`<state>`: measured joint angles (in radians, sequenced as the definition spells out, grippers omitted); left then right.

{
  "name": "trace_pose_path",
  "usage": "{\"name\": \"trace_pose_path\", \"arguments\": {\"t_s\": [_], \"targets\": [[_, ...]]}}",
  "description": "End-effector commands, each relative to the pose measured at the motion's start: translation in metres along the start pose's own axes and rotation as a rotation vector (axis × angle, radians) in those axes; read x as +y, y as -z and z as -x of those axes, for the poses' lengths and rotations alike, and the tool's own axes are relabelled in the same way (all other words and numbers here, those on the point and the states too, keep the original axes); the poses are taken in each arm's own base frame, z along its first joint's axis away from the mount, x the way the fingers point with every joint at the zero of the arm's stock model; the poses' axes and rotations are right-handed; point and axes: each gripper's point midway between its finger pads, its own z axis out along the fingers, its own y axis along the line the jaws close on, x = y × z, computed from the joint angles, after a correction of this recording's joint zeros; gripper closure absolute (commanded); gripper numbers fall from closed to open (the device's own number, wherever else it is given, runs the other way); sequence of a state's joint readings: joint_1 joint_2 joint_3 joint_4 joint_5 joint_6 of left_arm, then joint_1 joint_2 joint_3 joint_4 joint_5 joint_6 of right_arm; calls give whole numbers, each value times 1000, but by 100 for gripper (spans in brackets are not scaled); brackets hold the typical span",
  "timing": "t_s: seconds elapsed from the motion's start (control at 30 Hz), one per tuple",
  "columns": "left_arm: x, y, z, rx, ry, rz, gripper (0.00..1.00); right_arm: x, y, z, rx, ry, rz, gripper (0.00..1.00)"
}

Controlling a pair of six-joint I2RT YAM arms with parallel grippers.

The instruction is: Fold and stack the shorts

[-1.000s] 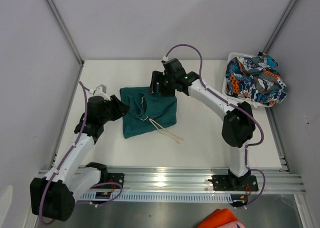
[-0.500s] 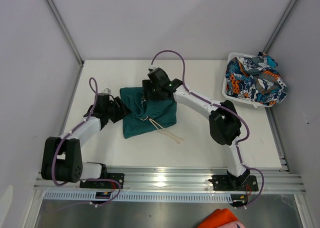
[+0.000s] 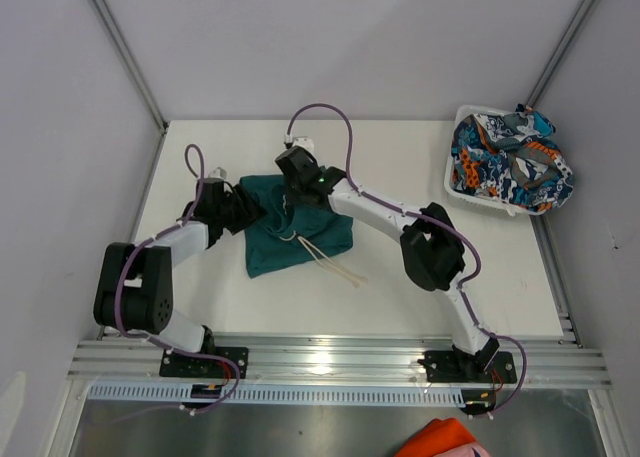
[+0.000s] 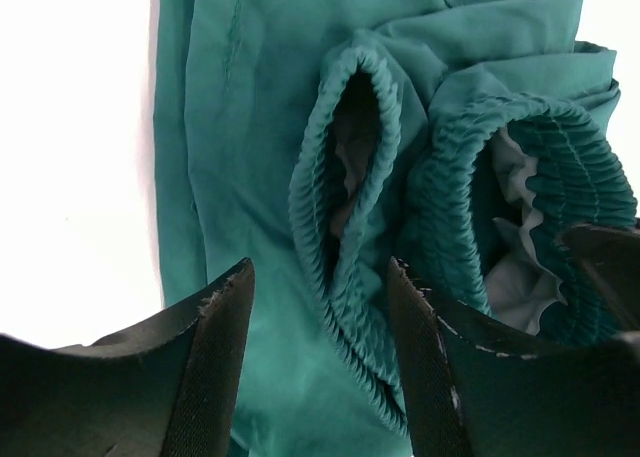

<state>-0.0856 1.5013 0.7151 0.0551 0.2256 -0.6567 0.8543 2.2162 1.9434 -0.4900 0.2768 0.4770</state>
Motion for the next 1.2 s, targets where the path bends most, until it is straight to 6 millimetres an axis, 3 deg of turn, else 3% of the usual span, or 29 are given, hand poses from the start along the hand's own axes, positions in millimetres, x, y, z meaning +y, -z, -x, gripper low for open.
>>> {"name": "trace_pose_path", "arguments": {"t_s": [0.0, 0.2, 0.3, 0.47, 0.63, 0.77, 1.0, 1.07, 1.17], "targets": [[-19, -8, 26, -60, -10, -70, 42, 5, -5, 25, -125, -46, -22, 77], [-20, -19, 24, -59, -32, -105, 49, 25, -10, 35, -195, -80, 30, 97], [-15, -26, 20, -42, -42, -95, 55, 36, -14, 37, -203, -80, 54, 100], [-11, -33, 16, -31, -47, -94, 66, 55, -21, 40, -218, -45, 100, 100], [-12, -33, 15, -31, -71, -107, 79, 67, -34, 29, -210, -31, 119, 100], [-15, -33, 15, -37, -82, -131, 82, 78, -34, 28, -240, -27, 142, 100], [-13, -36, 13, -20, -76, -127, 81, 92, -42, 10, -216, -46, 194, 100], [-12, -37, 12, -18, -67, -120, 75, 91, -48, -1, -197, -57, 190, 100], [-8, -34, 11, -25, -34, -112, 55, 90, -54, -14, -172, -92, 189, 100]]}}
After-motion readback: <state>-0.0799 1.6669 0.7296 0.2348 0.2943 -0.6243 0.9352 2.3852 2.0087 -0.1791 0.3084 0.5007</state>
